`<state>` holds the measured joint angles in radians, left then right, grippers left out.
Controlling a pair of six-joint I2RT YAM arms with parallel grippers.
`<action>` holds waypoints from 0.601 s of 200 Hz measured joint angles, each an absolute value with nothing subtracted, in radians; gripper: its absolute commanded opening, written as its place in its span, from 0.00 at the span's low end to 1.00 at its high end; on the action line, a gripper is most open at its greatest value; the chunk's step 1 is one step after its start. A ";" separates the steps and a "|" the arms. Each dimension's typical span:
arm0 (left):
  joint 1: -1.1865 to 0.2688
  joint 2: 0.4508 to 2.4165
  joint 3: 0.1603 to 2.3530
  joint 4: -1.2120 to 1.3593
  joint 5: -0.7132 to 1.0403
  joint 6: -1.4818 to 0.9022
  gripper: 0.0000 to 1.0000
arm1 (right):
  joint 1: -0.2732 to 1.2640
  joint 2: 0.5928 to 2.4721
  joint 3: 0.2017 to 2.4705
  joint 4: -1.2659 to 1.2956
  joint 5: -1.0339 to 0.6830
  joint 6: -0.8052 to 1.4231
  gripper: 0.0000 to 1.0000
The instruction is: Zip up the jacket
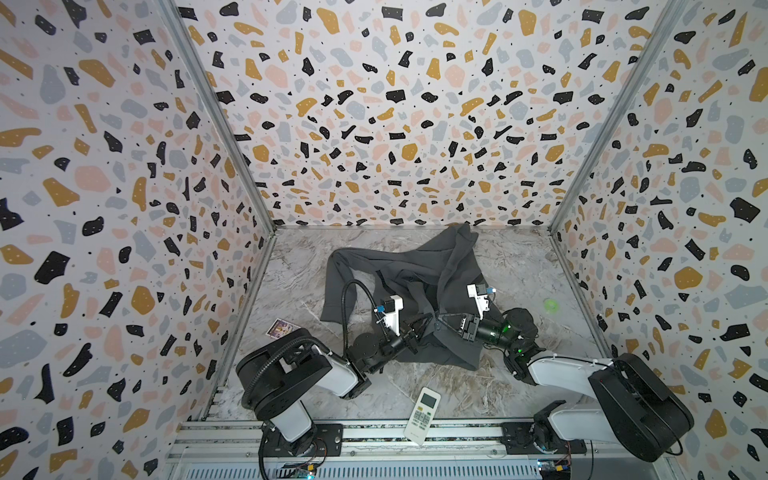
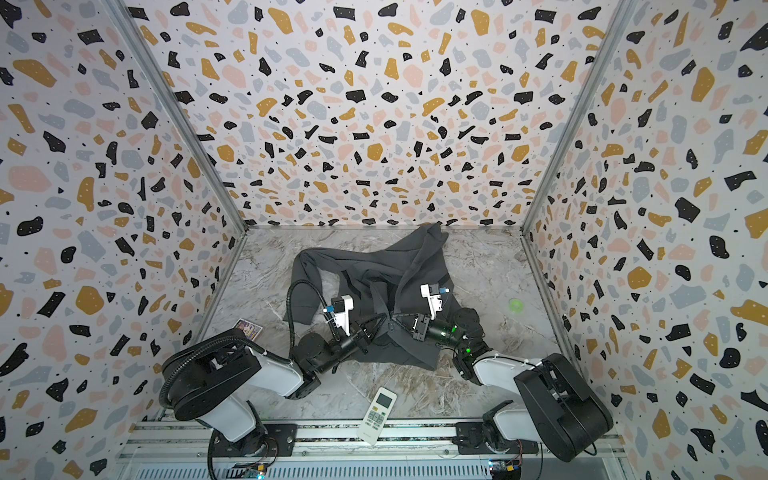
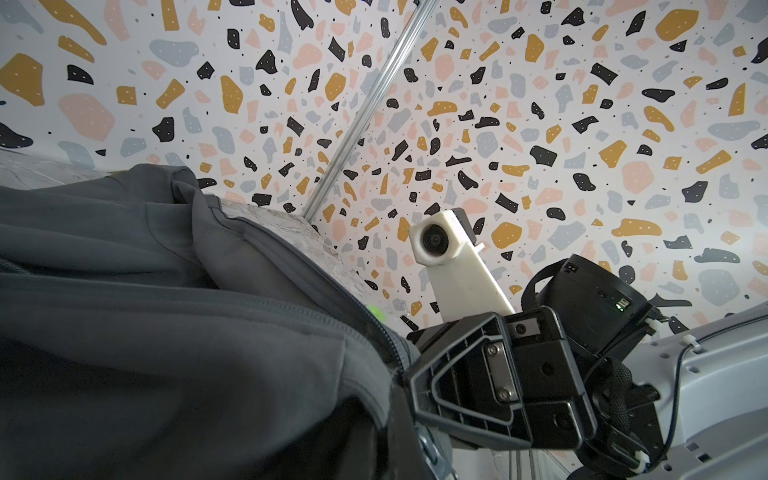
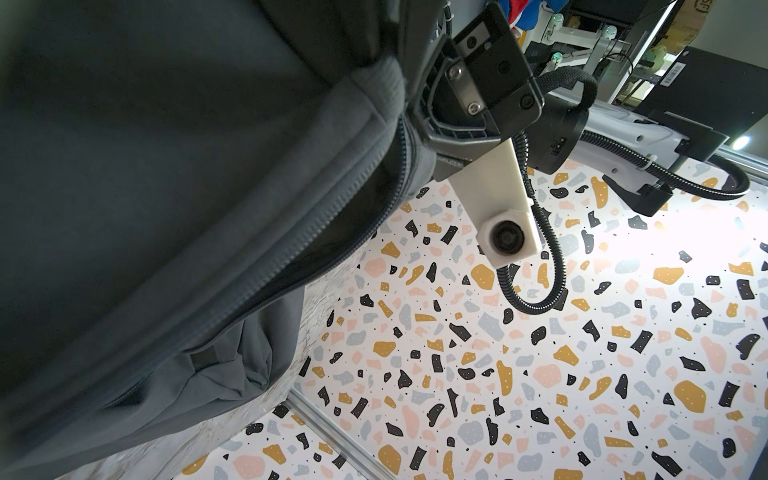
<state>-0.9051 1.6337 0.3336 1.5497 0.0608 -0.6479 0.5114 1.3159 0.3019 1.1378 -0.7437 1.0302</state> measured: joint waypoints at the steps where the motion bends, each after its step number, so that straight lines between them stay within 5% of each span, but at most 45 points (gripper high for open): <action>1: -0.905 1.634 0.334 1.550 0.061 -0.648 0.00 | 0.511 1.316 0.302 1.138 -0.744 1.031 0.00; 120: -0.906 1.634 0.334 1.550 0.035 -0.648 0.00 | 0.513 1.316 0.301 1.137 -0.744 1.031 0.00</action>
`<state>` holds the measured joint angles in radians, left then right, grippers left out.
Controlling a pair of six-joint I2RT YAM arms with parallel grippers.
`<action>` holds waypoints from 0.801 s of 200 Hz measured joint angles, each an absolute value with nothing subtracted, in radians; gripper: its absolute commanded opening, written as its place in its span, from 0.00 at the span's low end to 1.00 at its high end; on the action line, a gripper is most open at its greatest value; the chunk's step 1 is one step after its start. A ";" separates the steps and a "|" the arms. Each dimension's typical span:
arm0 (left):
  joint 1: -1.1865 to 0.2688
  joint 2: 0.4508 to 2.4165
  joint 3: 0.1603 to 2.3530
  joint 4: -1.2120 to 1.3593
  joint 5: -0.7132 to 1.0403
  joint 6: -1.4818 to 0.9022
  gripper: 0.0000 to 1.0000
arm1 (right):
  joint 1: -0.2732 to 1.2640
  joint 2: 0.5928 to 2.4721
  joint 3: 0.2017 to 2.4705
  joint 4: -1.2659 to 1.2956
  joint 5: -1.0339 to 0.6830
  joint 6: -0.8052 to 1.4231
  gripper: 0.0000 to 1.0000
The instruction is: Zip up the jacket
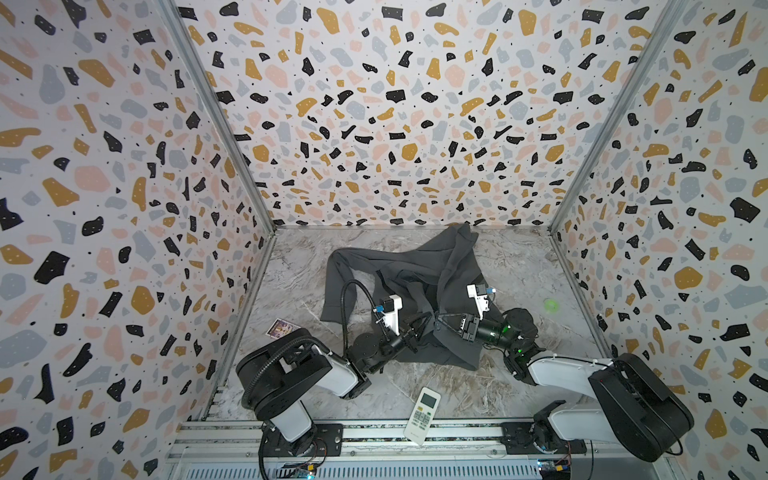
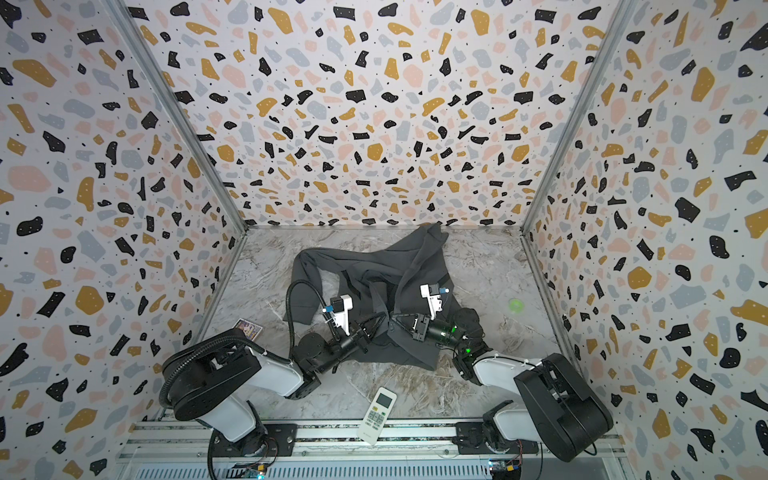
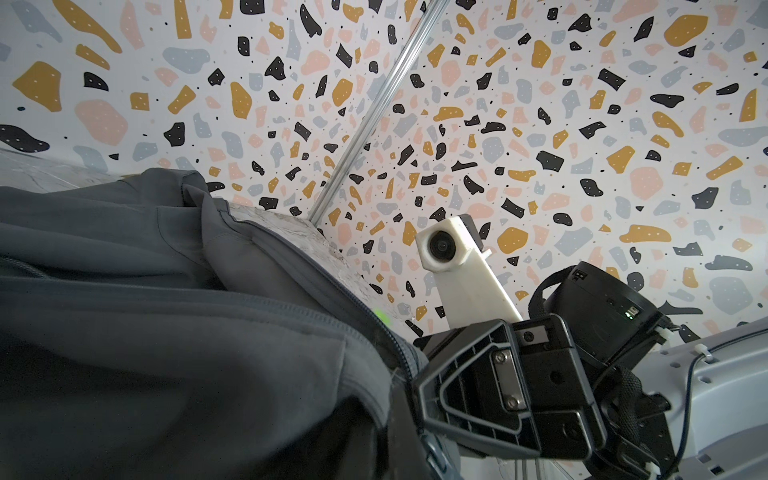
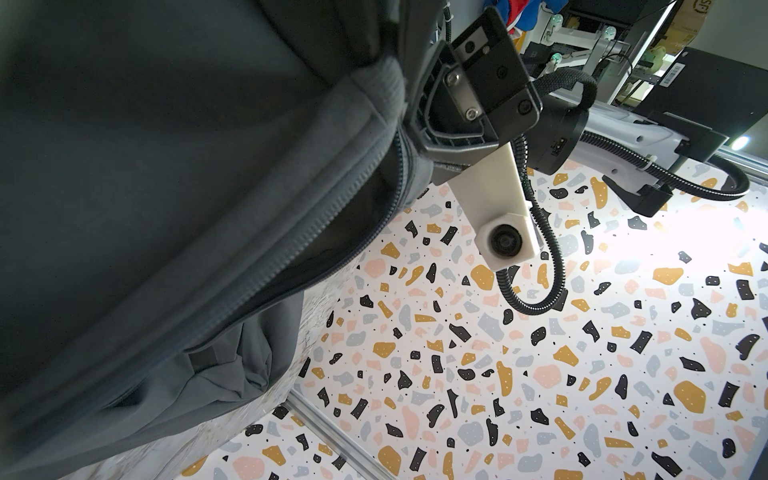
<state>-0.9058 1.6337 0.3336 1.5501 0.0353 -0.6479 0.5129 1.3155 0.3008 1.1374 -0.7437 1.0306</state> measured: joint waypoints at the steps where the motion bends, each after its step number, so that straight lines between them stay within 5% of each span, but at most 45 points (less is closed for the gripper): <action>1: -0.906 1.634 0.334 1.550 0.035 -0.648 0.00 | 0.513 1.316 0.301 1.137 -0.743 1.031 0.00; 160: -0.918 1.648 0.334 1.551 0.035 -0.659 0.00 | 0.513 1.322 0.301 1.140 -0.743 1.031 0.00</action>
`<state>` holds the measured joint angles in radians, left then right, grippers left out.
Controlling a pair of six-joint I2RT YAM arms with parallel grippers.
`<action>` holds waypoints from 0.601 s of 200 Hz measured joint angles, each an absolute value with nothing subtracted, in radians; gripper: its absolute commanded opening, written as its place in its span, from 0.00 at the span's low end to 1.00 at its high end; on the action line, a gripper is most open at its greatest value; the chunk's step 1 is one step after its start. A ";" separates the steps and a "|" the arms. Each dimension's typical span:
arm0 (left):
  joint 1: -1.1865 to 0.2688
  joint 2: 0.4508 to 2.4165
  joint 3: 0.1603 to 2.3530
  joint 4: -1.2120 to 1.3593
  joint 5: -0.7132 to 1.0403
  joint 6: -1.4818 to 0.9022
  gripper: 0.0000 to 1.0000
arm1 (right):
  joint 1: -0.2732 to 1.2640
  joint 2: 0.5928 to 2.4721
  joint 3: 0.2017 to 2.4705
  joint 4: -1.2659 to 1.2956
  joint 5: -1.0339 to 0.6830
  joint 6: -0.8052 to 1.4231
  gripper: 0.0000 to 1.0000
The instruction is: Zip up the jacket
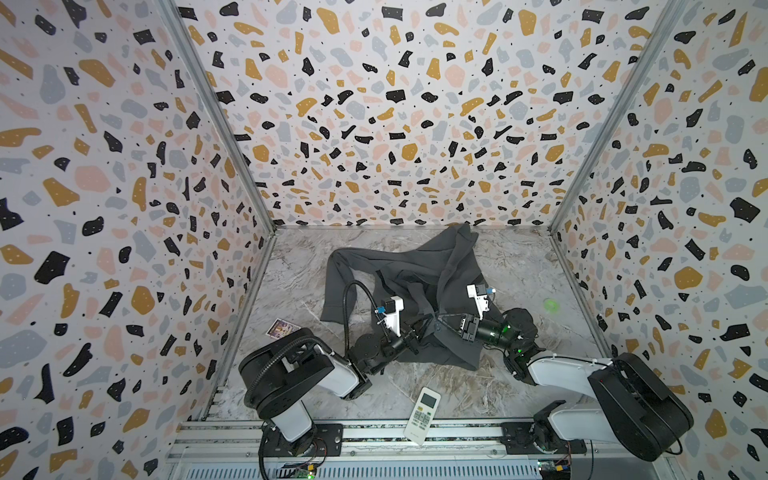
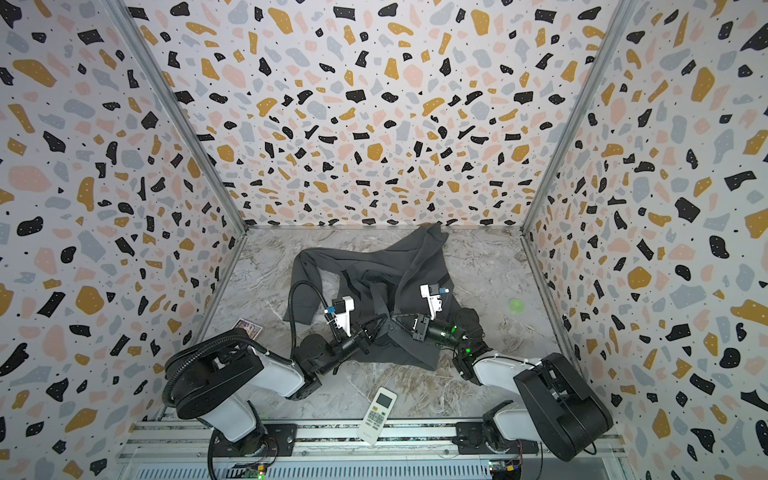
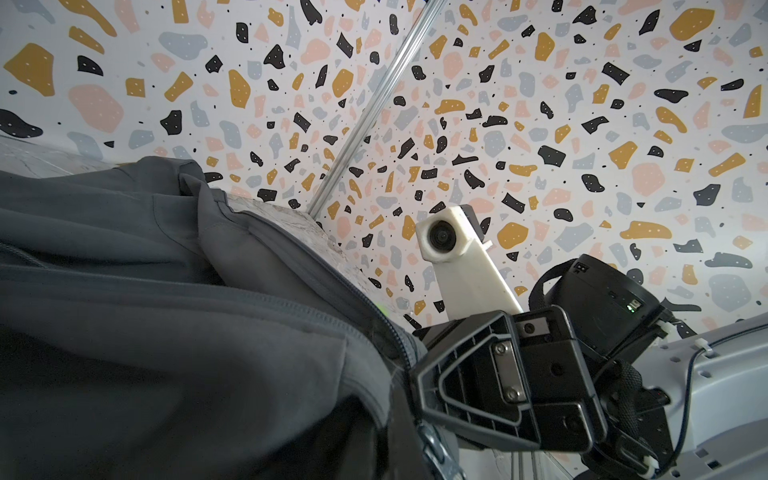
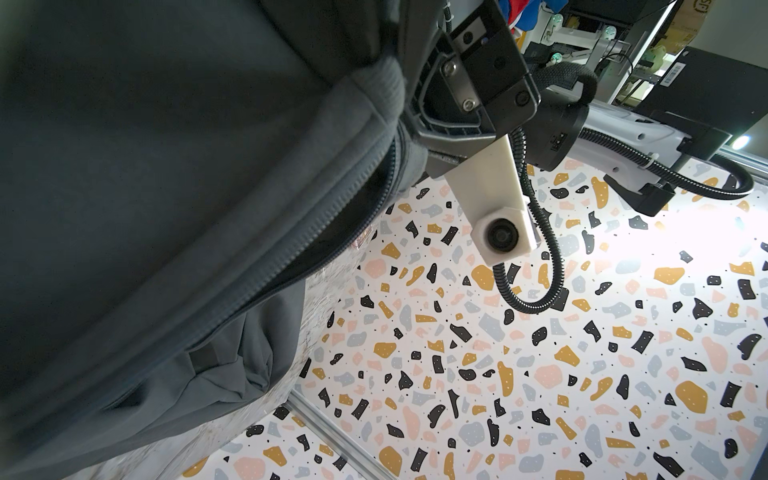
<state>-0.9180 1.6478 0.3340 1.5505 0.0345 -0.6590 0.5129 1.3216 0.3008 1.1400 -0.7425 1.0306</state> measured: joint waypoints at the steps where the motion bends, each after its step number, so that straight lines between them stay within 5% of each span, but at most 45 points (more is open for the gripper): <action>1: -0.918 1.648 0.334 1.551 0.034 -0.659 0.00 | 0.513 1.322 0.301 1.140 -0.743 1.030 0.00; 120: -0.932 1.645 0.305 1.551 0.025 -0.674 0.00 | 0.511 1.387 0.302 1.195 -0.749 1.032 0.00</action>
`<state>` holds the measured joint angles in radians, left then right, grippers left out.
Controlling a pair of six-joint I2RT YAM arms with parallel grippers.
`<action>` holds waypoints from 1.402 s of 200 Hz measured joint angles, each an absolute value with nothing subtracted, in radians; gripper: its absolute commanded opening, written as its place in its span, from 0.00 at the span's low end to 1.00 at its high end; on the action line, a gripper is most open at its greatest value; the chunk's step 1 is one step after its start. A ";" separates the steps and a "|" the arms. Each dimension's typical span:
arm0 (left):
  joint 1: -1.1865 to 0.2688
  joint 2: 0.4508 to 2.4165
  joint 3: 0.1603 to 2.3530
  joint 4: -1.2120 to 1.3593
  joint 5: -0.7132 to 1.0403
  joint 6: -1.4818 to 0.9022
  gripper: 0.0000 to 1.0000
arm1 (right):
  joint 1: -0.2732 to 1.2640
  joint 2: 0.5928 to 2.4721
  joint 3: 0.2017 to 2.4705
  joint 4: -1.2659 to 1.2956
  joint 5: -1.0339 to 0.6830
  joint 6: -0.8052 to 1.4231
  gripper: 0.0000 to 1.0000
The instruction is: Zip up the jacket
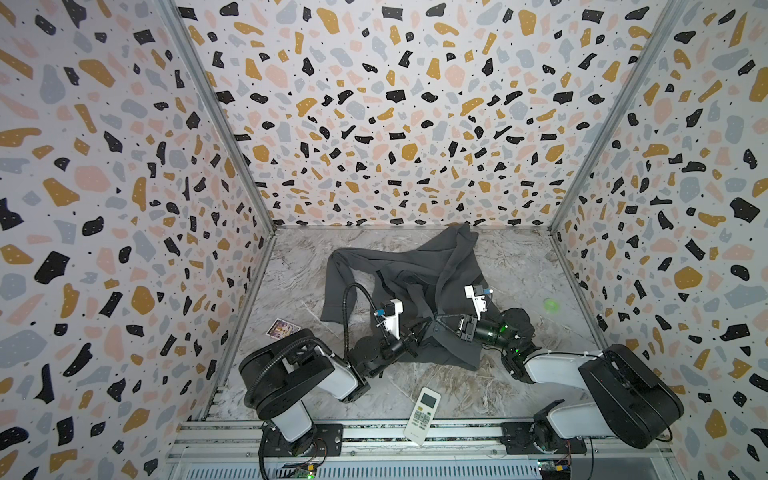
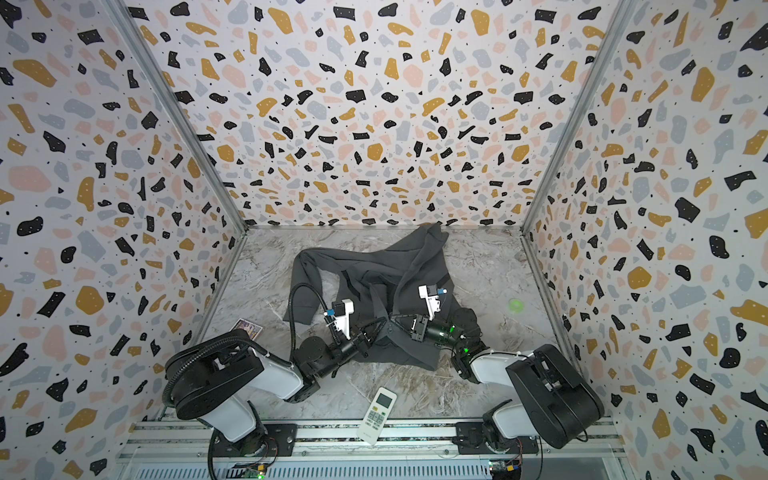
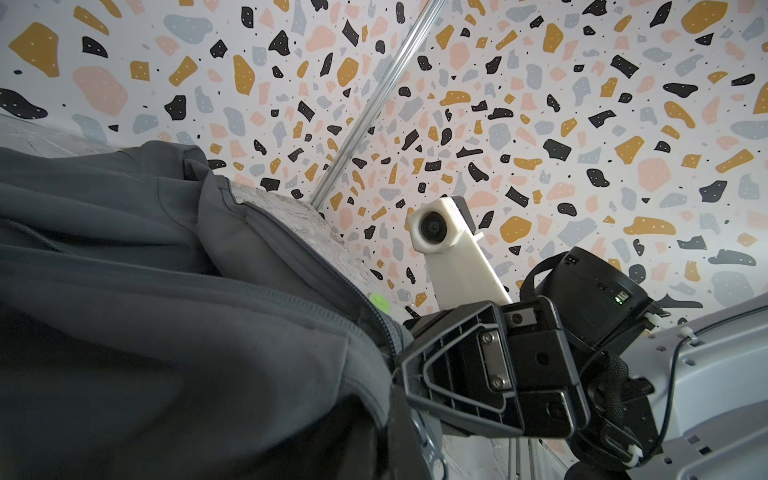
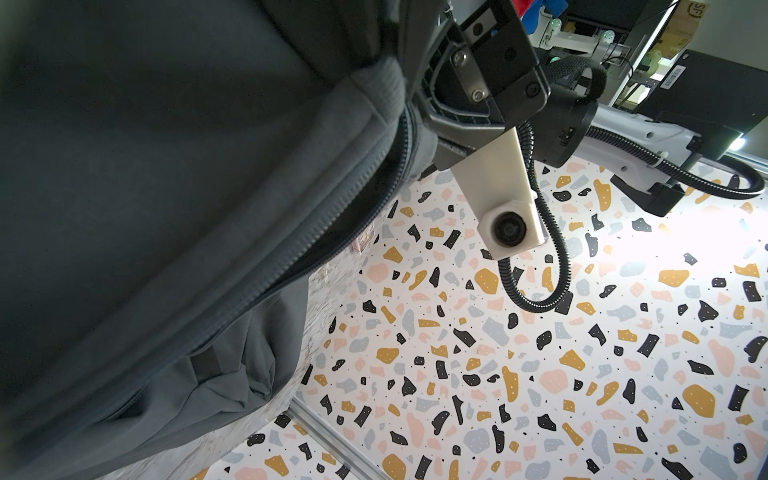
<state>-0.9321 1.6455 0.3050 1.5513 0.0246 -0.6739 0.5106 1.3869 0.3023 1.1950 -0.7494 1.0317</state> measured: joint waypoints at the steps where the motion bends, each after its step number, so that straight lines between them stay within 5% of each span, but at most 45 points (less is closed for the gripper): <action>1: -0.932 1.645 0.305 1.552 0.025 -0.674 0.00 | 0.511 1.387 0.302 1.195 -0.749 1.032 0.00; 210: -0.934 1.640 0.270 1.574 0.022 -0.764 0.00 | 0.495 1.456 0.350 1.223 -0.817 1.032 0.00; 241: -0.934 1.647 0.264 1.580 0.025 -0.783 0.00 | 0.495 1.460 0.375 1.179 -0.839 1.033 0.20; 280: -0.939 1.674 0.259 1.579 0.045 -0.806 0.00 | 0.499 1.422 0.387 1.046 -0.845 1.009 0.27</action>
<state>-0.9386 1.6745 0.2592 1.5795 0.0448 -0.8059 0.4992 1.4220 0.3874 1.0458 -0.8452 1.0092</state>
